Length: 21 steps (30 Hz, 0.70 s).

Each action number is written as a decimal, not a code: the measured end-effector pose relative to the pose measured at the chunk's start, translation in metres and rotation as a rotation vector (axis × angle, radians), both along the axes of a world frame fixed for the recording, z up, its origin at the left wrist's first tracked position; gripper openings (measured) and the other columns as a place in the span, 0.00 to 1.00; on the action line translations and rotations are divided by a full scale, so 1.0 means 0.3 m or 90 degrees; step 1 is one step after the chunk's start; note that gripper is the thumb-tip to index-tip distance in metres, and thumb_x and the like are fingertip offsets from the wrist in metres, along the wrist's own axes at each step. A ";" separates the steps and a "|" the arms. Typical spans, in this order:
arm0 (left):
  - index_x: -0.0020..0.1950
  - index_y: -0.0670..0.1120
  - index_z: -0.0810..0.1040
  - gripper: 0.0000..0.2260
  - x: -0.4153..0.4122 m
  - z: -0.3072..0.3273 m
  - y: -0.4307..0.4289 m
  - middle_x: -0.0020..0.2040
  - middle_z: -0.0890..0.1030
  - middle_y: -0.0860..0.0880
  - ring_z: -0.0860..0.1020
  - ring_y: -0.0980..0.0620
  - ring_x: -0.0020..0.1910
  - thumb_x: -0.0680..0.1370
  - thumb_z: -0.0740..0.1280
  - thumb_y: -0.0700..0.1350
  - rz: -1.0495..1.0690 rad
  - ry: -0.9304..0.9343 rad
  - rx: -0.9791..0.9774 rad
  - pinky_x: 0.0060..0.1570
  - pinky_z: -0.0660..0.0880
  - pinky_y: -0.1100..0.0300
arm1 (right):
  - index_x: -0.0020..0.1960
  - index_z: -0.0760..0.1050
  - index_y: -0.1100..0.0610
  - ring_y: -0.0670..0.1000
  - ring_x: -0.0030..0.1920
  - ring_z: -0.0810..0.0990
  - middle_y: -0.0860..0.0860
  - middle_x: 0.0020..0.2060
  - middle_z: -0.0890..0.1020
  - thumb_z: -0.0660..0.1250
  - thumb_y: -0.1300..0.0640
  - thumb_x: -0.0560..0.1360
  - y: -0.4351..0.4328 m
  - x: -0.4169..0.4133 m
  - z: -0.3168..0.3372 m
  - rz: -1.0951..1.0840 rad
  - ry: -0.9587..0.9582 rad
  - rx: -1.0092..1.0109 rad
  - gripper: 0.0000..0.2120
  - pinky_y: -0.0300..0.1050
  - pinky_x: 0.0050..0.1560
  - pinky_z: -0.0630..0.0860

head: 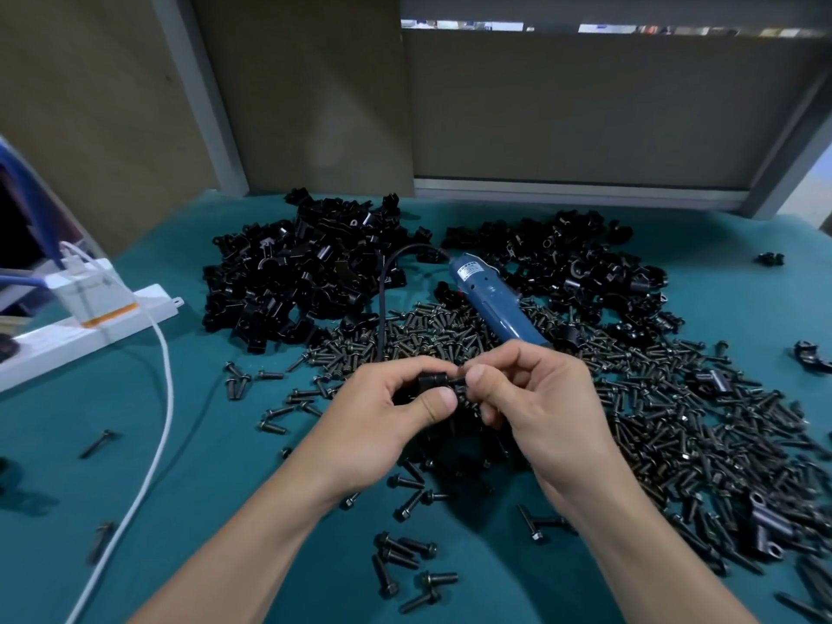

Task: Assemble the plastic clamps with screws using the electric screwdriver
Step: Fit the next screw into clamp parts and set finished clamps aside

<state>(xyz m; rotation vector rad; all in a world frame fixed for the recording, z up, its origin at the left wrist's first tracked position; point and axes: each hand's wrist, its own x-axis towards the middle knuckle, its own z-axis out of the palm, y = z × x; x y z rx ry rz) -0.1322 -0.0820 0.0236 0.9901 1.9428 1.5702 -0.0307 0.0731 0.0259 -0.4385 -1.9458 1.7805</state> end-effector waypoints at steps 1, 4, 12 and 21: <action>0.56 0.57 0.86 0.08 0.001 -0.001 0.000 0.51 0.88 0.55 0.85 0.57 0.53 0.82 0.71 0.46 0.007 0.013 -0.007 0.54 0.79 0.63 | 0.42 0.85 0.53 0.48 0.30 0.76 0.62 0.34 0.83 0.76 0.60 0.76 -0.003 -0.002 -0.004 -0.005 0.000 0.005 0.05 0.40 0.35 0.76; 0.57 0.62 0.84 0.07 0.003 -0.004 -0.001 0.52 0.87 0.58 0.84 0.59 0.55 0.82 0.70 0.51 0.028 0.046 -0.039 0.60 0.80 0.53 | 0.41 0.85 0.50 0.47 0.30 0.74 0.58 0.32 0.81 0.76 0.57 0.76 -0.011 -0.010 -0.016 -0.025 -0.002 0.007 0.06 0.40 0.35 0.74; 0.54 0.59 0.84 0.05 0.020 -0.016 0.001 0.49 0.87 0.56 0.85 0.56 0.50 0.81 0.69 0.53 0.002 0.089 -0.062 0.56 0.80 0.48 | 0.39 0.83 0.54 0.48 0.35 0.80 0.51 0.32 0.83 0.74 0.59 0.77 -0.037 -0.020 -0.026 -0.003 0.000 -0.063 0.08 0.43 0.40 0.78; 0.52 0.56 0.85 0.05 0.007 -0.009 -0.003 0.48 0.87 0.53 0.84 0.52 0.51 0.83 0.70 0.46 0.036 0.054 -0.042 0.59 0.78 0.42 | 0.37 0.83 0.51 0.45 0.30 0.72 0.49 0.29 0.79 0.74 0.57 0.77 -0.034 -0.022 -0.025 0.003 0.024 -0.063 0.10 0.36 0.32 0.71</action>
